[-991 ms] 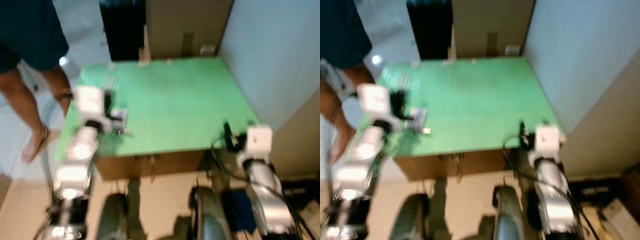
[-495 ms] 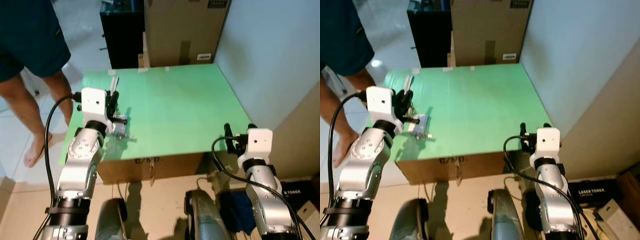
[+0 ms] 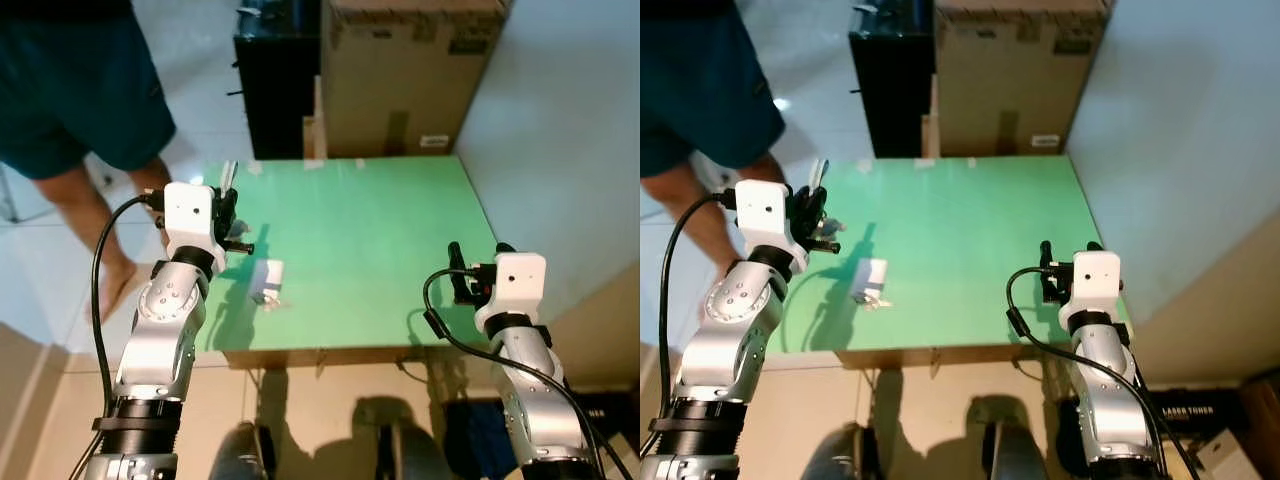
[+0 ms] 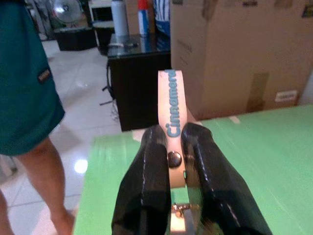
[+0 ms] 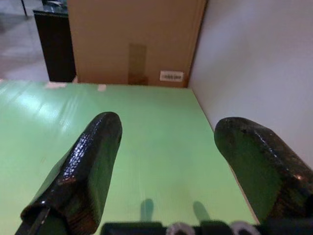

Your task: Hang keys on a hook

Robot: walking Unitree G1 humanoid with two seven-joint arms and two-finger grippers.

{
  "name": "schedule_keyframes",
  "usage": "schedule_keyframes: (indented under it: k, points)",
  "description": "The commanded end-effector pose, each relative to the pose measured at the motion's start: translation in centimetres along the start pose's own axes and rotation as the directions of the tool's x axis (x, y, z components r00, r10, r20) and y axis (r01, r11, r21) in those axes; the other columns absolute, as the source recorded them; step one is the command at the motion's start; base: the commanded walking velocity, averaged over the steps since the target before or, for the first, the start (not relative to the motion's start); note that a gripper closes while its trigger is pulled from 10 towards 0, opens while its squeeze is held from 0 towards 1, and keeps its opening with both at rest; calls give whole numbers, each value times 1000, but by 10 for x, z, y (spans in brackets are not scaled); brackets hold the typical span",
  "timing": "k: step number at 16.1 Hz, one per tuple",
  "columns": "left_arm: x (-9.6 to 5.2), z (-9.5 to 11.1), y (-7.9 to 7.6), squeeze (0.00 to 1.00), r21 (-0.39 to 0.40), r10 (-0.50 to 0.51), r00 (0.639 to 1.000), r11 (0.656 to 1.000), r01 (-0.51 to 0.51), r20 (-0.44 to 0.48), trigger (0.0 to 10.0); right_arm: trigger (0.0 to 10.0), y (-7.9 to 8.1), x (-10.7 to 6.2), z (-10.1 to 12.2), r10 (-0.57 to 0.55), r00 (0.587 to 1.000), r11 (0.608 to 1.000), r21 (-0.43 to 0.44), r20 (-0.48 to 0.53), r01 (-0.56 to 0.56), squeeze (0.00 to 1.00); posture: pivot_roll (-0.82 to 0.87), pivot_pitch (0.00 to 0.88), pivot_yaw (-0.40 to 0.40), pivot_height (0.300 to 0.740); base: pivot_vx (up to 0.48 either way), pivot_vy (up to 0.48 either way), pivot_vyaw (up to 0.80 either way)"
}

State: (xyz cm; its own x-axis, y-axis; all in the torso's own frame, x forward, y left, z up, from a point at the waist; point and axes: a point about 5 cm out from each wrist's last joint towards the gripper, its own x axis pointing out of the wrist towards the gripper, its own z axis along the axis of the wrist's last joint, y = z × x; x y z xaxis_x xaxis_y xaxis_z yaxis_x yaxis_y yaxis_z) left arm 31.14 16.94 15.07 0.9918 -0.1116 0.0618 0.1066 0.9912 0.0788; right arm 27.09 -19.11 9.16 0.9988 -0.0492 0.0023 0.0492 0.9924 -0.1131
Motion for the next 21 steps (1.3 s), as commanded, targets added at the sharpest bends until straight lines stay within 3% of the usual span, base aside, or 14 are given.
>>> schedule_keyframes:
  k: [1, 16, 21]
  points:
    - [3, 2, -4, 0, 15, -18, 1000, 1000, 18, 6, 0, 10000, -4, 0, 0, -16, 1000, 1000, 6, 0, 16, 0, -130, 59, -1, 732, 0, 0, 0]
    - [9, -5, -8, 0, 31, -58, 998, 998, 58, -10, 0, 10000, -3, 7, 0, -28, 1000, 1000, 1, 4, 28, 0, -135, 27, 6, 740, 0, 0, 0]
    - [8, -5, -8, 0, 36, -61, 998, 997, 62, -10, 0, 10000, -1, 7, 1, -17, 1000, 1000, -7, 13, 17, 0, -134, 33, 8, 740, 0, 0, 649]
